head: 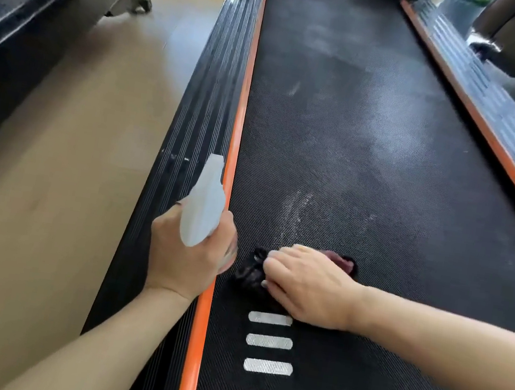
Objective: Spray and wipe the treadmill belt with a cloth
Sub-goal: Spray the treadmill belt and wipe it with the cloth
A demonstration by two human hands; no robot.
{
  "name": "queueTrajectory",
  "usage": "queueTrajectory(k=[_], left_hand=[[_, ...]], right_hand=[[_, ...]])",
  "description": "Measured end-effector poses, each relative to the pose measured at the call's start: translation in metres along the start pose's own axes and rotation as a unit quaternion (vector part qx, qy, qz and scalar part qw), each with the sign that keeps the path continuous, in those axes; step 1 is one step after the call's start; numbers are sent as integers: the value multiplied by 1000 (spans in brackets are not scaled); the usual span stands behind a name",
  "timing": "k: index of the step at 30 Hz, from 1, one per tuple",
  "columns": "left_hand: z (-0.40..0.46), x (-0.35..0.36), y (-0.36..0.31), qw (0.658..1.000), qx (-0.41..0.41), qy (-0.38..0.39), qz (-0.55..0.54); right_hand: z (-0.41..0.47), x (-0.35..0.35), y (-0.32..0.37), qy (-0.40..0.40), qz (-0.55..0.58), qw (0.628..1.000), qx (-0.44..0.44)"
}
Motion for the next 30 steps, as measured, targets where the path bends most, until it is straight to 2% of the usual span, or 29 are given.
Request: queueTrajectory(k=[2,5,8,10,14,17,18,20,22,23,24,27,30], left_hand=[[0,0,0,1000,5,2,3],[-1,-1,1,1000,-6,-5,-15],[-2,-1,2,1000,-2,-1,-19],[-1,-1,0,1000,-10,-1,-14],[-2,0,2,997,-66,-16,-36],[0,11,2,990,-95,10,-108],[0,16,-4,990,-87,17,-112],[4,35,-18,993,-56,48,-96],[5,62,-26,989,-47,97,-98],[7,74,-27,988,-38,112,-96],[12,87,-29,987,-30,126,-99],[25,108,-33,982,-18,134,-133],[35,124,-28,972,-24,154,-177]], right_hand=[[37,-5,-41,-26,-20,999,43],[87,-17,-94,-81,-22,981,175],[93,-17,-87,-97,-27,964,247],[63,-12,-51,-113,-16,970,213],[-30,0,21,-44,38,993,104],[-45,-4,-5,7,1,999,52],[-40,-6,-32,-3,-24,997,72],[-36,-20,-111,-79,-49,976,195],[-52,-28,-181,-115,-31,921,370],[-59,-26,-195,-124,-20,895,428],[-62,-23,-193,-130,-26,883,451],[-76,-13,-122,-141,-31,912,384],[-124,1,-36,-89,1,953,290]])
Point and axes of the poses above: each hand's wrist, its own z-axis towards the middle knuckle, its own x-axis out of the palm, y = z × x, the point moved 5 cm from there along z, towards the middle knuckle, and after that the axes turned 8 degrees about y, right-handed, at the moved point
